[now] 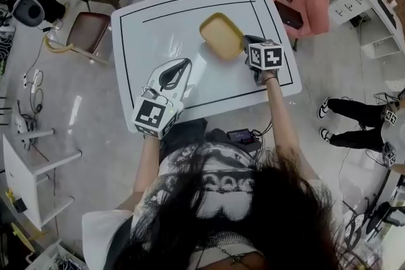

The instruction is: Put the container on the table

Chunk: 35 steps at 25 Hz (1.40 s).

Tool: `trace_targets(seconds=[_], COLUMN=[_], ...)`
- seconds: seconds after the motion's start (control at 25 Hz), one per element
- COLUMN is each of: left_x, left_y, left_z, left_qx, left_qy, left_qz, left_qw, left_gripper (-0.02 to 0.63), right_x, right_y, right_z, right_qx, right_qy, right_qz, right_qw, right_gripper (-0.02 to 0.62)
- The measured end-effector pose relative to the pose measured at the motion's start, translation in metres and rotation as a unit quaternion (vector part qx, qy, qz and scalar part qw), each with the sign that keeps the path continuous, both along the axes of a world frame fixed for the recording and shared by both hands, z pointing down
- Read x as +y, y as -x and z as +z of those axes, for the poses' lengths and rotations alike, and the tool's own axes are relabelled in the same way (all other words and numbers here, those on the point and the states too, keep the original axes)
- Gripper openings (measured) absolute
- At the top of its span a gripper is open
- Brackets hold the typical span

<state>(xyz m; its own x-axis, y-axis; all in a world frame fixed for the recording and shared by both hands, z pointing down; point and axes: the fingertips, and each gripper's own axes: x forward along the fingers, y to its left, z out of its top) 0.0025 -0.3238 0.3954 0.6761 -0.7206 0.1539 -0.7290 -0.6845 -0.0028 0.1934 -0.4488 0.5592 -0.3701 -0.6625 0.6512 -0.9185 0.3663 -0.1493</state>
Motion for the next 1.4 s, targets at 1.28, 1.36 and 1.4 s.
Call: trace_targets(seconds=[1.28,1.36,1.4], left_x=[-0.029,-0.027,-0.026], left_y=[0.045,0.043,0.042], left_z=[0.019,0.02,0.02], left_qx=[-0.012,-0.011,-0.011], left_qy=[0.025,0.026,0.027], left_qz=[-0.046,-0.044,-0.043], left_qw=[0.9986,0.9986,0.9987], left_gripper=[0.0,0.0,0.0], right_x=[-0.085,-0.078,-0.073], right_y=[0.022,0.023,0.024], right_z=[0.062,0.052,0.047], right_qx=[-0.024,-0.027,-0.029], right_qy=[0.044,0.031,0.024], right_qz=[-0.009,-0.018,-0.022], right_qw=[0.999,0.999,0.999], right_gripper=[0.091,0.091,0.091])
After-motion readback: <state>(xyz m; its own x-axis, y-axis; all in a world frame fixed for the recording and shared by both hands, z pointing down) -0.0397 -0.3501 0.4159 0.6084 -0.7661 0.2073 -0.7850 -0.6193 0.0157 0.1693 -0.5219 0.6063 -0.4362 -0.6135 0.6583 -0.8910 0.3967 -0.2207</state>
